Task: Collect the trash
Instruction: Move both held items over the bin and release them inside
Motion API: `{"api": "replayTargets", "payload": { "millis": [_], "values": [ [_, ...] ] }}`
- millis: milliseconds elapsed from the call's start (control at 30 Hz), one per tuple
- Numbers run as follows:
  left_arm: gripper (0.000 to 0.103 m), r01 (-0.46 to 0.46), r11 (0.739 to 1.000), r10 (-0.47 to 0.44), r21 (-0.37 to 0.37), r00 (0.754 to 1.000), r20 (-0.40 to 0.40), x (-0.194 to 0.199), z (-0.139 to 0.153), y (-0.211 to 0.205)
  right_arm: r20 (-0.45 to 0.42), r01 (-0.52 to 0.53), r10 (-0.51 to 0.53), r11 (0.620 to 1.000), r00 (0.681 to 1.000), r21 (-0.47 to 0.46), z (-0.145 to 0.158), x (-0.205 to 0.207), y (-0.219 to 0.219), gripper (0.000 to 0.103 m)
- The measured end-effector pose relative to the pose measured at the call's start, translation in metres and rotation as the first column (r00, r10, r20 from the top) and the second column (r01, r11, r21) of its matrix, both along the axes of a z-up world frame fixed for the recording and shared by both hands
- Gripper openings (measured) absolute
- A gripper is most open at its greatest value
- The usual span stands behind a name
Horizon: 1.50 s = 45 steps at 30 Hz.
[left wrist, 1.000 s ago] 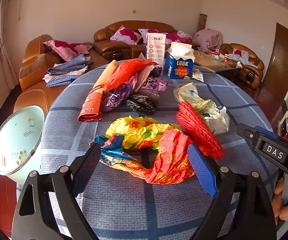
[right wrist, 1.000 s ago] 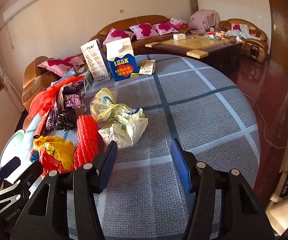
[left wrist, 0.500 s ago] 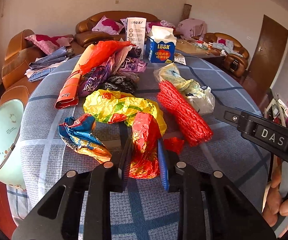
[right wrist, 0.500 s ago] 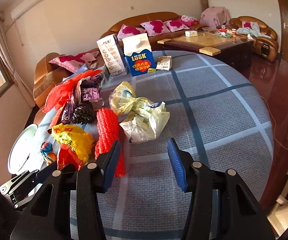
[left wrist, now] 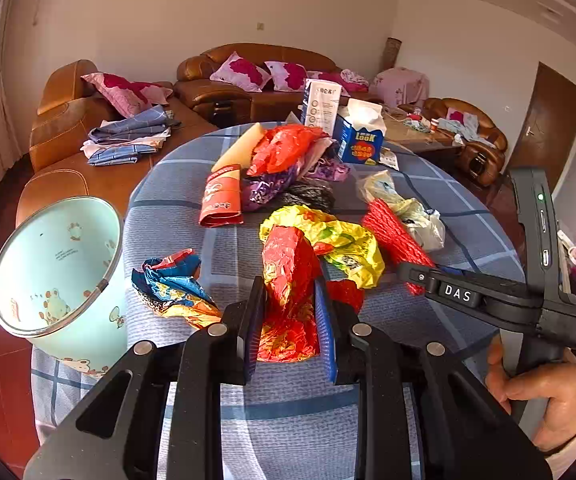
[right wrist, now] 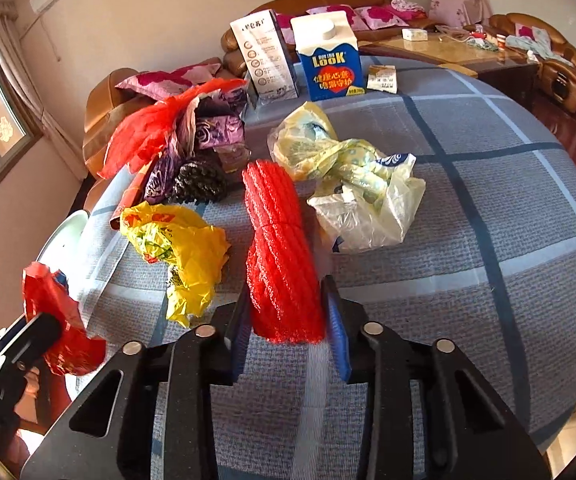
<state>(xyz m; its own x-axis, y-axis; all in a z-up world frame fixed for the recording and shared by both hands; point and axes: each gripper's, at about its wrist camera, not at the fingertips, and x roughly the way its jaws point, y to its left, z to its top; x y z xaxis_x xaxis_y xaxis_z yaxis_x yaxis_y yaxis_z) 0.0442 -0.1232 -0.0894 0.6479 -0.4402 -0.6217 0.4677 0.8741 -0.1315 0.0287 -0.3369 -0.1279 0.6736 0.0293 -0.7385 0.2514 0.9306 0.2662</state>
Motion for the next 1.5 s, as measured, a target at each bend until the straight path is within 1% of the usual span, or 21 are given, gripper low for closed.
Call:
{"api": "replayTargets", "payload": {
  "millis": [33, 67, 100, 200, 333, 433, 533, 667, 733, 933, 1100, 1133, 1233, 1300, 1400, 1500],
  "values": [
    [0.024, -0.008, 1.0, 0.008, -0.003, 1.0, 0.0, 0.003, 0.001, 0.003, -0.001, 0.002, -0.002, 1.0, 1.0, -0.001, -0.001, 0.0, 0.0, 0.028],
    [0.024, -0.015, 1.0, 0.015, -0.007, 1.0, -0.002, 0.004, 0.001, 0.005, 0.0, 0.003, -0.003, 1.0, 1.0, -0.005, -0.001, -0.001, 0.001, 0.024],
    [0.024, -0.021, 1.0, 0.021, -0.009, 1.0, -0.003, 0.005, 0.001, 0.008, 0.003, 0.002, -0.002, 1.0, 1.0, -0.007, -0.001, -0.002, 0.002, 0.022],
    [0.024, -0.039, 0.999, 0.039, -0.011, 0.999, 0.004, 0.007, 0.002, 0.015, 0.034, 0.018, -0.018, 1.0, 0.999, -0.014, 0.007, -0.009, 0.003, 0.021],
    [0.024, -0.068, 0.997, 0.069, -0.03, 0.997, 0.028, 0.008, 0.01, 0.029, 0.107, 0.042, -0.038, 0.999, 0.994, -0.034, 0.029, -0.02, 0.008, 0.02],
    [0.024, -0.103, 0.993, 0.105, -0.053, 0.993, 0.045, 0.012, 0.018, 0.045, 0.165, 0.038, -0.027, 0.997, 0.986, -0.061, 0.048, -0.027, 0.019, 0.02],
    [0.024, -0.14, 0.988, 0.144, -0.063, 0.988, 0.064, 0.017, 0.026, 0.063, 0.186, 0.013, -0.001, 0.998, 0.983, -0.062, 0.06, -0.028, 0.031, 0.02],
    [0.024, -0.207, 0.977, 0.211, -0.047, 0.971, 0.109, 0.025, 0.037, 0.088, 0.181, -0.039, 0.052, 0.996, 0.982, -0.074, 0.065, -0.021, 0.056, 0.02],
    [0.024, -0.233, 0.971, 0.238, -0.054, 0.963, 0.123, 0.03, 0.044, 0.102, 0.172, -0.071, 0.085, 0.994, 0.981, -0.084, 0.066, -0.016, 0.07, 0.02],
    [0.024, -0.316, 0.947, 0.321, -0.059, 0.94, 0.113, 0.05, 0.057, 0.139, 0.163, -0.151, 0.168, 0.982, 0.972, -0.115, 0.071, 0.002, 0.115, 0.02],
    [0.024, -0.372, 0.927, 0.374, -0.039, 0.921, 0.108, 0.071, 0.067, 0.156, 0.158, -0.212, 0.231, 0.969, 0.96, -0.127, 0.076, 0.021, 0.151, 0.02],
    [0.024, -0.377, 0.925, 0.378, -0.032, 0.918, 0.117, 0.073, 0.071, 0.157, 0.157, -0.223, 0.242, 0.967, 0.958, -0.125, 0.078, 0.025, 0.156, 0.02],
    [0.024, -0.39, 0.92, 0.382, 0.02, 0.909, 0.168, 0.077, 0.079, 0.16, 0.159, -0.247, 0.267, 0.96, 0.951, -0.133, 0.082, 0.033, 0.174, 0.02],
    [0.024, -0.39, 0.92, 0.376, 0.043, 0.907, 0.189, 0.079, 0.082, 0.164, 0.155, -0.257, 0.276, 0.957, 0.949, -0.136, 0.083, 0.039, 0.182, 0.02],
    [0.024, -0.389, 0.92, 0.377, 0.041, 0.91, 0.175, 0.082, 0.078, 0.175, 0.138, -0.274, 0.292, 0.953, 0.947, -0.132, 0.08, 0.049, 0.197, 0.02],
    [0.024, -0.403, 0.915, 0.398, 0.018, 0.909, 0.126, 0.088, 0.062, 0.19, 0.113, -0.297, 0.312, 0.946, 0.943, -0.132, 0.074, 0.059, 0.213, 0.02]
  ]
}}
